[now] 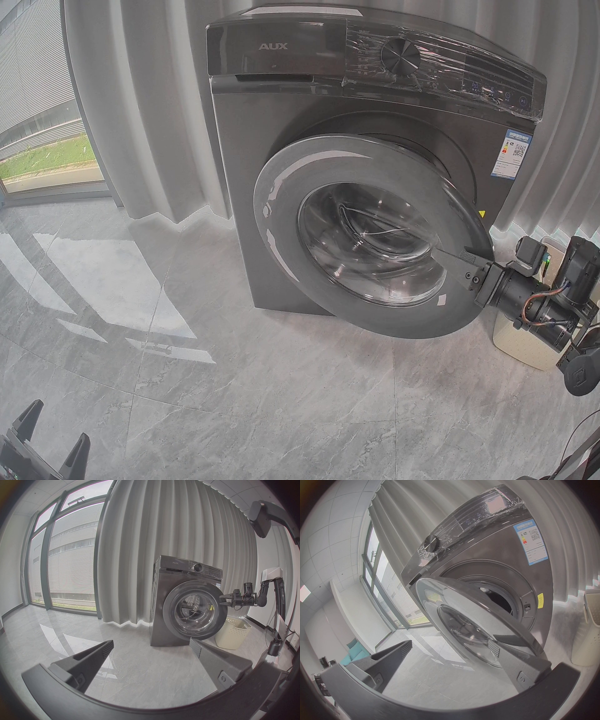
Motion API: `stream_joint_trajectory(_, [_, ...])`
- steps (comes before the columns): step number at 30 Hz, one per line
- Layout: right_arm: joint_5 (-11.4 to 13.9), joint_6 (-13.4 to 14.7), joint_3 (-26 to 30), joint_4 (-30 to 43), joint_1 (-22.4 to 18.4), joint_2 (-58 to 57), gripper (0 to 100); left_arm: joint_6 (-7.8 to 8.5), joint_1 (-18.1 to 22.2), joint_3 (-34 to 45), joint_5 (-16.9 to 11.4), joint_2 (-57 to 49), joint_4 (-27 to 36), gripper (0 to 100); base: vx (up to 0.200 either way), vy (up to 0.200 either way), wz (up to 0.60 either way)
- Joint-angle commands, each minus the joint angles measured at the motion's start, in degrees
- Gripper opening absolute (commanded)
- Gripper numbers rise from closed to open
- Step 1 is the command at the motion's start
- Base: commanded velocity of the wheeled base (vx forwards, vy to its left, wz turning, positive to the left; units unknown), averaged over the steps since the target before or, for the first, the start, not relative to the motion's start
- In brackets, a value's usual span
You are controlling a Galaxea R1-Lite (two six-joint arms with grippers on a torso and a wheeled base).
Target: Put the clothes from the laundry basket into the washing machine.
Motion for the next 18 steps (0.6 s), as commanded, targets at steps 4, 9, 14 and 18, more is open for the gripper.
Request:
stream_joint_trajectory(4, [0.1, -0.2, -0.7, -0.3, -2.7, 1.0, 100, 0.03, 0.0, 1.0, -0.1, 0.3, 0.0, 100, 0.0, 0.0, 0.0])
stream_joint_trajectory(9, [0.3, -0.5, -1.0, -0.3, -4.5, 1.0, 100, 0.03, 0.0, 1.0, -0.1, 0.3, 0.0, 100, 0.0, 0.0, 0.0])
stream_joint_trajectory(14, [0.4, -1.2, -1.2, -0.3, -6.6, 1.1, 100, 0.03, 0.0, 1.0, -0.1, 0.3, 0.0, 100, 0.0, 0.0, 0.0])
stream_joint_trajectory(18, [0.4, -1.3, -1.1, -0.9, -6.6, 1.1, 100, 0.91, 0.0, 1.0, -0.1, 0.2, 0.0, 100, 0.0, -0.1, 0.0])
